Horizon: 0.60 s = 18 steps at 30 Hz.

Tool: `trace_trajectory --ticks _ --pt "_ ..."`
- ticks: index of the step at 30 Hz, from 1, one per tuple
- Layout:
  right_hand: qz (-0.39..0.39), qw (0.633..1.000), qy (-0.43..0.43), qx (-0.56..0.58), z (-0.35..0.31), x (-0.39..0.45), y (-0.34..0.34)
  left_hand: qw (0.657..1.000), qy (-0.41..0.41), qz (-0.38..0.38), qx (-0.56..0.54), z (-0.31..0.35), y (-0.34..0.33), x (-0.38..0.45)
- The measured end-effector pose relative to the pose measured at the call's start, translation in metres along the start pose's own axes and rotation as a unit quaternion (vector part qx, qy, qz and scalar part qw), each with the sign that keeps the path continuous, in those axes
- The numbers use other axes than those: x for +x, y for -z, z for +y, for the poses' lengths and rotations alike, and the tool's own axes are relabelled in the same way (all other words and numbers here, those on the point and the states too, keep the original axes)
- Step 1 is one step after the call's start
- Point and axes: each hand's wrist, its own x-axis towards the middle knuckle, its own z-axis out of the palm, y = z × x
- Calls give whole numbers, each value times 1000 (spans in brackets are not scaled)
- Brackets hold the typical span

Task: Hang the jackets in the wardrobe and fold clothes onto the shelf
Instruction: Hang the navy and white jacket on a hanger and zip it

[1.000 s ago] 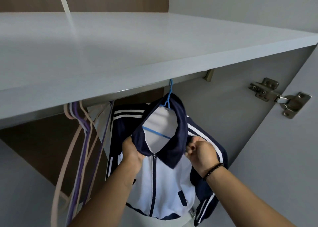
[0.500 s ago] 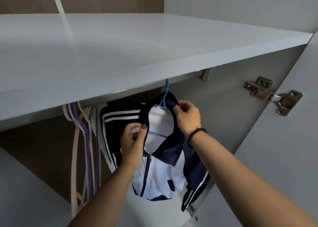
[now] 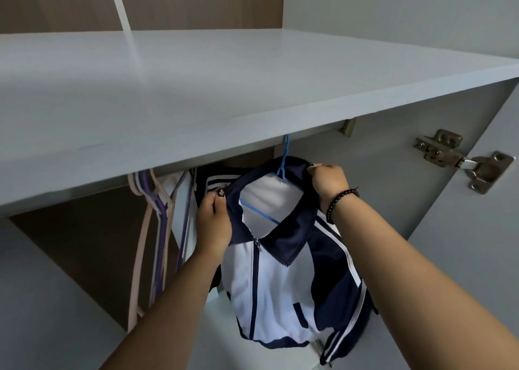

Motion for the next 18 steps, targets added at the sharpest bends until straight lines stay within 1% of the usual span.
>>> trace_trajectory --ticks 2,4,5,7,8,10,11,13,15,18 --pt "-27 999 -17 -10 -3 -1 7 992 97 -19 -82 7 -1 6" --pt "-40 998 -46 -15 -8 -3 13 963 201 -40 -175 14 -2 12" --pt "-47 997 -55 -20 -11 -5 15 949 236 -56 -202 17 -3 14" --pt "-65 994 -73 -52 -18 -5 19 913 285 -112 -268 19 -3 15" --pt "-73 992 -83 -66 -20 -3 23 890 303 -152 -306 20 -1 14" --pt "-103 985 -122 -68 -23 -1 32 842 321 -214 -376 17 3 11" --pt "-122 980 -146 -64 -23 -1 37 823 322 -232 -406 14 5 10" --pt "-153 968 -184 -77 -16 2 44 810 317 -243 -430 5 5 7" --pt "-179 958 -199 -100 -6 -1 45 813 318 -243 -422 -5 3 -2" --pt "-196 958 -188 -94 4 -10 39 821 336 -251 -388 -20 -4 -14"
